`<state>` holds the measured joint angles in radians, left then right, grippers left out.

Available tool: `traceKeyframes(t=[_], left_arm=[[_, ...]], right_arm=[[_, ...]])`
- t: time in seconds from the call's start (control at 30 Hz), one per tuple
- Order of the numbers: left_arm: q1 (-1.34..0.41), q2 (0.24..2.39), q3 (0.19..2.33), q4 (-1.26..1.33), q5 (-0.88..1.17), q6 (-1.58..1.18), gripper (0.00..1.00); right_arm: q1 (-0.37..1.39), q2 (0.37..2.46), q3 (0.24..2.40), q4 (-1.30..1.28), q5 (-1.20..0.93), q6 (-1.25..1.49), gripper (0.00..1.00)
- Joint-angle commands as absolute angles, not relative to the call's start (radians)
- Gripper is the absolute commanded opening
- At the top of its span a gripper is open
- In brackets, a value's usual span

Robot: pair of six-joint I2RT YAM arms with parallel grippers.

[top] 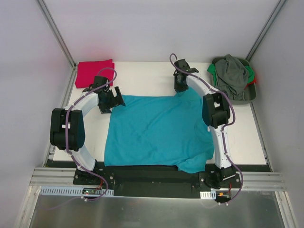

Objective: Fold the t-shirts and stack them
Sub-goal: Flatten out the tshirt

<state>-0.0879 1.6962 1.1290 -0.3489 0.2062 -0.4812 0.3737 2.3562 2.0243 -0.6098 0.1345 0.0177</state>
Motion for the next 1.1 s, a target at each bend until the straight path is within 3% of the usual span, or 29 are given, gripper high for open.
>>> traceKeyframes(t=[0.0, 0.1, 0.27, 0.33, 0.43, 0.47, 0.63, 0.9, 1.07], left_arm=[[-0.081, 1.692, 1.124, -0.36, 0.235, -0.44, 0.99], [-0.083, 1.695, 1.124, -0.36, 0.236, -0.437, 0.99], [-0.083, 1.704, 1.126, -0.36, 0.245, -0.434, 0.99], [-0.083, 1.709, 1.129, -0.36, 0.252, -0.434, 0.99], [-0.081, 1.71, 1.131, -0.359, 0.259, -0.433, 0.99], [-0.083, 1.712, 1.134, -0.36, 0.264, -0.433, 0.99], [-0.083, 1.704, 1.138, -0.36, 0.276, -0.439, 0.99], [-0.083, 1.602, 1.063, -0.36, 0.212, -0.537, 0.99], [-0.1, 1.546, 0.971, -0.33, 0.247, -0.564, 0.99]], right_arm=[[0.379, 2.399, 2.153, -0.6, 0.15, 0.026, 0.11], [0.385, 2.433, 2.215, -0.595, 0.107, 0.008, 0.01], [0.403, 2.476, 2.267, -0.61, 0.063, -0.041, 0.02], [0.407, 2.49, 2.27, -0.63, 0.067, -0.041, 0.15], [0.41, 2.494, 2.267, -0.644, 0.055, -0.069, 0.59], [0.408, 2.485, 2.266, -0.644, 0.048, -0.086, 0.68], [0.407, 2.373, 2.238, -0.653, -0.023, -0.15, 0.96], [0.388, 1.987, 1.881, -0.663, -0.006, -0.197, 0.96], [0.376, 1.761, 1.454, -0.628, -0.006, -0.065, 0.96]])
